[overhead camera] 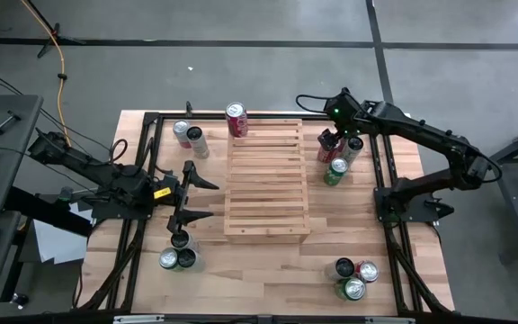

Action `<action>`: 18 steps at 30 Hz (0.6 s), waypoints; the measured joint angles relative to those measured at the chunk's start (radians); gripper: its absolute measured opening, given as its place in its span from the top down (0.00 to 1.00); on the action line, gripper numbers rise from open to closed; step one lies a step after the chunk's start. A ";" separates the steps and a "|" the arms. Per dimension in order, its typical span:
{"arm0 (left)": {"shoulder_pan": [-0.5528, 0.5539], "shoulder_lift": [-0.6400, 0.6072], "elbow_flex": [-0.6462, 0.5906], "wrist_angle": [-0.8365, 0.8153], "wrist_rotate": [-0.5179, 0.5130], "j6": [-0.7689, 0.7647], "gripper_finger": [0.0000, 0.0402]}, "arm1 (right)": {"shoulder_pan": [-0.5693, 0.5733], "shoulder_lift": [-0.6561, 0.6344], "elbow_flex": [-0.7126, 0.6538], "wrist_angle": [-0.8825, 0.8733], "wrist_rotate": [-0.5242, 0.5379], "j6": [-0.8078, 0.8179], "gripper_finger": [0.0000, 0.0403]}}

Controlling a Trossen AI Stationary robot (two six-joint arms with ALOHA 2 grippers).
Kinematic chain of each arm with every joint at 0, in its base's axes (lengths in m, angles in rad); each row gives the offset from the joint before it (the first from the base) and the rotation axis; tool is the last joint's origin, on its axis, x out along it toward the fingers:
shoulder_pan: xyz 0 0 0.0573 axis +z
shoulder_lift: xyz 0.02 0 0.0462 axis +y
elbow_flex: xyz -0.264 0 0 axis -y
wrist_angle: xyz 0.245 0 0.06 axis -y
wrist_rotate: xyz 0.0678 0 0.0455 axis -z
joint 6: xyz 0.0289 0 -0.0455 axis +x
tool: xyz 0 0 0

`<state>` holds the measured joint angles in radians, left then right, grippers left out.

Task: Place canned beverage on shelf
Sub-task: Align the top right coke soda can with the other coke soda can on the shelf

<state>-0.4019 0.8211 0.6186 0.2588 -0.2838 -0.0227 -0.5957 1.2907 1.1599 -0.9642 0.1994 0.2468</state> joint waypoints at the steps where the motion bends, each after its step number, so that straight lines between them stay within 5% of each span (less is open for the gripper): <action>1: 0.000 0.000 0.000 0.000 0.000 0.000 0.19 | 0.000 0.000 0.000 -0.006 0.005 0.007 0.19; 18: 0.000 0.000 0.000 0.000 0.000 -0.001 0.19 | -0.001 0.037 -0.016 -0.028 -0.009 0.034 0.15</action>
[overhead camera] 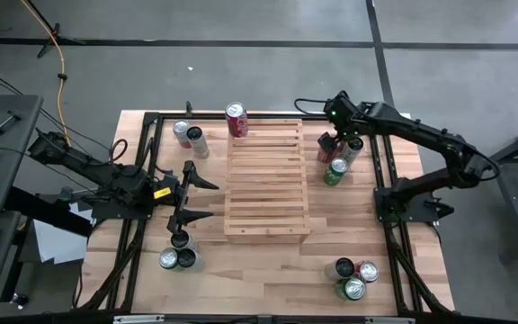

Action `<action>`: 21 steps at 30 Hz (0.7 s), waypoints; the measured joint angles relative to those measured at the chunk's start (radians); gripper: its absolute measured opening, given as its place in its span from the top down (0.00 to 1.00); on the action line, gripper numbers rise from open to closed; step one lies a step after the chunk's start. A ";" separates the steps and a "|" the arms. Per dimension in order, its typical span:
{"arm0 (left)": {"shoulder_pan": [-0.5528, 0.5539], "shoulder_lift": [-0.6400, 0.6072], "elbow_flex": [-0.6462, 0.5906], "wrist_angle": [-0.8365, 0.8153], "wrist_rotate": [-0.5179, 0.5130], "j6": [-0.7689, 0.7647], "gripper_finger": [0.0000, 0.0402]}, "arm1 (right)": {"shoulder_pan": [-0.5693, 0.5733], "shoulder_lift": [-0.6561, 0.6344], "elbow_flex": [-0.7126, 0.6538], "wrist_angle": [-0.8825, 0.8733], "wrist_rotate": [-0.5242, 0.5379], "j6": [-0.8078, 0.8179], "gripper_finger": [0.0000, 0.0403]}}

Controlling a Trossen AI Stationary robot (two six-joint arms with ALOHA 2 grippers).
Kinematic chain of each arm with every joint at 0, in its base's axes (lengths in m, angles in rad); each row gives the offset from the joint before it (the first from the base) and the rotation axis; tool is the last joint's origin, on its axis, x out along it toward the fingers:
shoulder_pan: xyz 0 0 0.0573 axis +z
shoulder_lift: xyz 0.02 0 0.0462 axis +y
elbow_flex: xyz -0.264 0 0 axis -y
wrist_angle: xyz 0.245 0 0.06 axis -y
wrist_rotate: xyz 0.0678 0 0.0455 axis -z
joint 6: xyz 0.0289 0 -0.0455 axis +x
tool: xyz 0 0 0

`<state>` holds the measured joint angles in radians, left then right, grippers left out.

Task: Place canned beverage on shelf
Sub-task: Align the top right coke soda can with the other coke soda can on the shelf

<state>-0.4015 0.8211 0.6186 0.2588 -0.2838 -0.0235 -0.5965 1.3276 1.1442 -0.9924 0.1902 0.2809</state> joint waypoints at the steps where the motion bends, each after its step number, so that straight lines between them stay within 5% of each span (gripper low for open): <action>1: 0.000 0.000 0.000 0.000 0.000 0.000 0.19 | 0.000 0.014 0.000 0.000 0.000 -0.007 0.15; 10: 0.000 0.000 0.000 0.000 0.000 0.001 0.19 | -0.001 0.149 -0.001 -0.011 0.038 -0.092 0.15; 21: 0.000 0.000 0.000 -0.001 0.000 -0.008 0.19 | -0.001 0.166 -0.001 -0.021 0.026 -0.055 0.15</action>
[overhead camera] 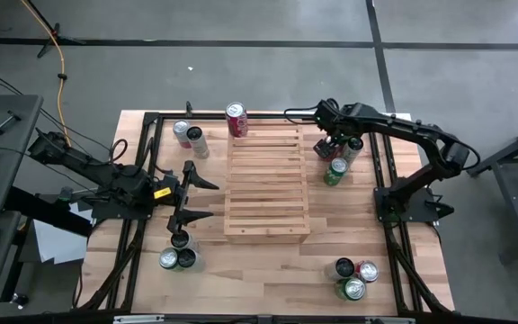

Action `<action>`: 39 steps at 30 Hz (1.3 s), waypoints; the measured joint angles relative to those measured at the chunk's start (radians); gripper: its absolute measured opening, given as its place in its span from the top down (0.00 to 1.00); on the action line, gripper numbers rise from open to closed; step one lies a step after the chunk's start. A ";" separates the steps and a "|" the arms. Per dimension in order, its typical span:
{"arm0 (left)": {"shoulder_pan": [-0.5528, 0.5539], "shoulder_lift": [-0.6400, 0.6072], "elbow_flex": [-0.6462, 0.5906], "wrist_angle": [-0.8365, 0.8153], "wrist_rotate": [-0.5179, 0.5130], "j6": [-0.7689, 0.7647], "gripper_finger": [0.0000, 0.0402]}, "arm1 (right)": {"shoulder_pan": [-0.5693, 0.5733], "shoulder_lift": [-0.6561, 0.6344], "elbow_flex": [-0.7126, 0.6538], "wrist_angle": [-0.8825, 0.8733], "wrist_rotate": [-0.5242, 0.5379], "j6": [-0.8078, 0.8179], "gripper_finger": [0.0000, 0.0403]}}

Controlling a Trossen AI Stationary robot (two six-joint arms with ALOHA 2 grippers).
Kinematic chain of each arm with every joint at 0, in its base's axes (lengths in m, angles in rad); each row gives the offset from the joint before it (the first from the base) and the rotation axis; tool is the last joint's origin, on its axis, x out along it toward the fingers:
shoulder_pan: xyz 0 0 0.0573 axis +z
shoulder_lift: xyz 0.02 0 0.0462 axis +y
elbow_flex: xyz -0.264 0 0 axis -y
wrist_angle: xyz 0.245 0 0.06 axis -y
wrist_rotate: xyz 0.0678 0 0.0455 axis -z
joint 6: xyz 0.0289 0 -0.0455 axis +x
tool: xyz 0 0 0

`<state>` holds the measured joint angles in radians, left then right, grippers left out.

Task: Place canned beverage on shelf
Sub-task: Align the top right coke soda can with the other coke soda can on the shelf

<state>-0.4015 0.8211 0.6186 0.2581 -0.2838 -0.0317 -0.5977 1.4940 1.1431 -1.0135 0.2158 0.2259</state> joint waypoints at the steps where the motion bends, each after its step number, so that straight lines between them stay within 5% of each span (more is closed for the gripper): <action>1: 0.000 0.000 0.000 0.000 0.000 -0.003 0.19 | 0.000 0.000 0.000 0.000 -0.002 0.001 0.15; 39: 0.000 0.000 0.000 -0.006 0.000 -0.009 0.19 | -0.027 -0.001 0.000 -0.037 -0.026 0.185 0.15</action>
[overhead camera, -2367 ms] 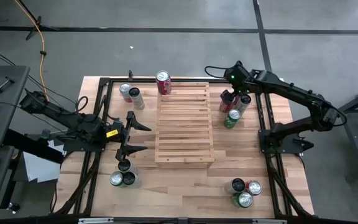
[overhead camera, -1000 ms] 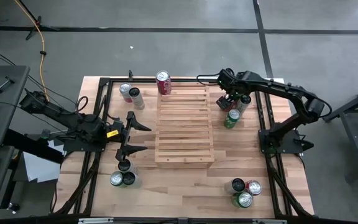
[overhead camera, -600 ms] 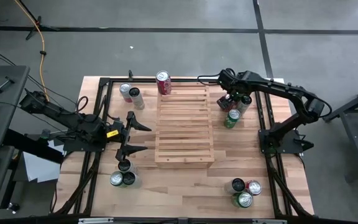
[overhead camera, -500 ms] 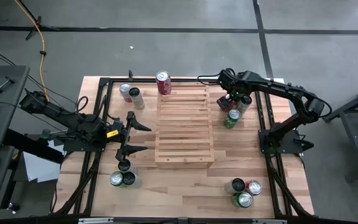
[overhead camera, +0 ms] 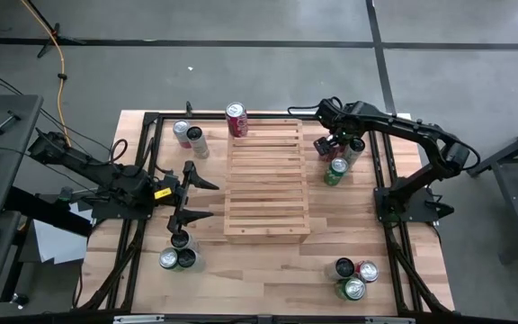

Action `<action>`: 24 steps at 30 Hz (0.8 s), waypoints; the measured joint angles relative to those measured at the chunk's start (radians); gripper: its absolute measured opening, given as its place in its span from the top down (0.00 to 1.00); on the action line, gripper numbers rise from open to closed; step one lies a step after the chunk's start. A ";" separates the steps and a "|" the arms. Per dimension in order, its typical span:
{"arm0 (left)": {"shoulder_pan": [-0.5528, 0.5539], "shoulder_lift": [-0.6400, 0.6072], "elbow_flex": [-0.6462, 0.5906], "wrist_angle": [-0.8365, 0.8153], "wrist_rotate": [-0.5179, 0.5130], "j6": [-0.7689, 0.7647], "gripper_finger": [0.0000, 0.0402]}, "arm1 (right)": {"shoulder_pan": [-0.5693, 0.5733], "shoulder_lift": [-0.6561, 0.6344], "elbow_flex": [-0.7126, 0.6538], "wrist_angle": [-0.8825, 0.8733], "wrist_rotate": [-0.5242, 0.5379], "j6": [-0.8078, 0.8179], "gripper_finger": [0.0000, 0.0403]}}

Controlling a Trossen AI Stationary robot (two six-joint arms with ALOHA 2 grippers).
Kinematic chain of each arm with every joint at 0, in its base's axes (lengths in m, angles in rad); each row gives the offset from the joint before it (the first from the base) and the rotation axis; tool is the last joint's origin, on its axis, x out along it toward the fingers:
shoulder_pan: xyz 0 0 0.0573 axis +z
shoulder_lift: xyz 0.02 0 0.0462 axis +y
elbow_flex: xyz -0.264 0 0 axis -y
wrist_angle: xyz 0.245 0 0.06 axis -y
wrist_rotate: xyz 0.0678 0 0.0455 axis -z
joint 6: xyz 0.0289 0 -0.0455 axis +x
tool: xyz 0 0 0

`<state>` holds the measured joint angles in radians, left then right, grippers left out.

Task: Place canned beverage on shelf
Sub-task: Align the top right coke soda can with the other coke soda can on the shelf

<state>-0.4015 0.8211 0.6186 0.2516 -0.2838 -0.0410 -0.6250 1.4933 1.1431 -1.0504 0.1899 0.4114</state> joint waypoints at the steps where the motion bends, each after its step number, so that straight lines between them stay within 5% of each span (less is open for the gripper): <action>1: 0.000 0.000 0.000 0.000 0.000 0.000 0.19 | 0.000 0.000 0.000 0.000 0.000 0.000 0.15; 24: 0.000 0.000 0.000 0.000 0.000 0.000 0.19 | 0.000 0.007 -0.023 0.031 -0.039 0.007 0.15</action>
<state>-0.4019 0.8211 0.6182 0.2516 -0.2838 -0.0410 -0.6250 1.5007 1.1206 -1.0195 0.1512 0.4182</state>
